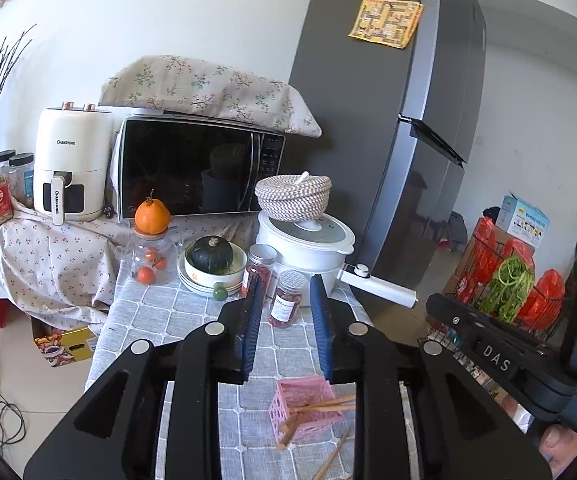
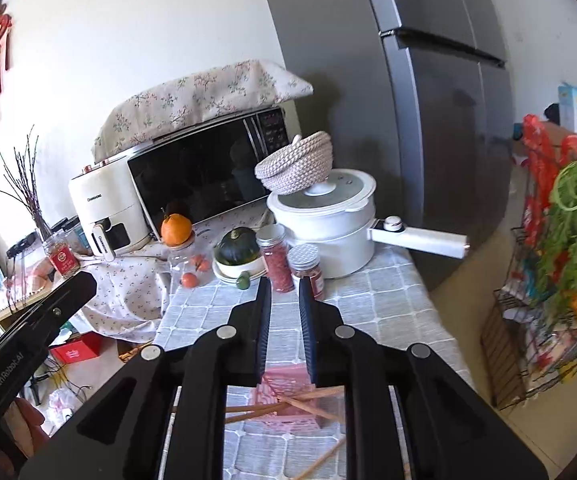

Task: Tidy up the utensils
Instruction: 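Drop the chopstick into the pink holder by opening the left gripper, then move the left gripper back down toward the chopstick pile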

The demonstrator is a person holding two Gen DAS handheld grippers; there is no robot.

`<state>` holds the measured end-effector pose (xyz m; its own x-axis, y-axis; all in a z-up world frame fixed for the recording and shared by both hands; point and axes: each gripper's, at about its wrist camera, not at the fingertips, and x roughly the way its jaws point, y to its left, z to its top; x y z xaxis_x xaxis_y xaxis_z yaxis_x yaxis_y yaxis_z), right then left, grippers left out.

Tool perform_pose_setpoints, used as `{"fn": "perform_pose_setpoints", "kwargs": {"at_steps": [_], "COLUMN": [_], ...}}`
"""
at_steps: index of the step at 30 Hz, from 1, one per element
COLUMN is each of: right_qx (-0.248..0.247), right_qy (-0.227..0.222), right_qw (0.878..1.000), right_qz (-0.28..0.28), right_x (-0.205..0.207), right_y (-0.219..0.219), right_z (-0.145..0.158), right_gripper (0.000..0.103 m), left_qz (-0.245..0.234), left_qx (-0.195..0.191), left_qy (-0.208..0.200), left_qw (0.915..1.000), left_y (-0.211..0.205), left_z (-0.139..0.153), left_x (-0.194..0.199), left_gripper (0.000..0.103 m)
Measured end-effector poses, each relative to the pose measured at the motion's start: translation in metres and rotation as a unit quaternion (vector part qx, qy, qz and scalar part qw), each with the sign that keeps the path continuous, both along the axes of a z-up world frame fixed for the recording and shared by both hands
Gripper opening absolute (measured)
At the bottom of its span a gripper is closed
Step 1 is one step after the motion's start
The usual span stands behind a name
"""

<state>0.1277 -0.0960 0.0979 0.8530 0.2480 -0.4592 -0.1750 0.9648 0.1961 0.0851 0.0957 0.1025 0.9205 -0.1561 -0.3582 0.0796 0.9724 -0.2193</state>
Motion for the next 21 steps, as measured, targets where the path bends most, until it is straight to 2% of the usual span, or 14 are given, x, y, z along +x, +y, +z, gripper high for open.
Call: {"fn": "perform_pose_setpoints", "kwargs": {"at_steps": [4,7,12,14,16,21], "right_qx": [-0.021,-0.032,-0.053,-0.057,-0.062,-0.064], "right_qy": [-0.013,-0.021,-0.027,-0.029,-0.029,-0.006], "right_qw": [1.000,0.999,0.997,0.997,0.996,0.995], "right_qz": [-0.012,-0.022,-0.042,-0.052,-0.061,-0.082], "right_x": [-0.018,-0.033,-0.055,-0.065,-0.074,-0.087], "right_y": [-0.004,-0.007,-0.013,-0.017,-0.019,-0.029], "right_z": [0.002,0.001,-0.005,-0.010,-0.016,-0.031], "right_gripper": [0.017,0.030,0.040,0.052,0.057,0.060], "left_qz": [-0.005,-0.004,0.004,0.009,0.012,0.018], "left_qx": [0.021,0.035,0.046,0.050,0.052,0.059], "left_qy": [-0.001,-0.004,0.011,0.018,0.022,0.024], "left_qw": [0.9998,0.9994,0.9989,0.9985,0.9983,0.9978], "left_y": [-0.016,-0.026,-0.036,-0.038,-0.040,-0.045], "left_z": [-0.003,-0.004,-0.015,-0.020,-0.025,-0.035], "left_x": [-0.010,-0.018,-0.030,-0.035,-0.042,-0.060], "left_gripper": [0.032,0.038,0.044,0.049,0.054,0.063]}}
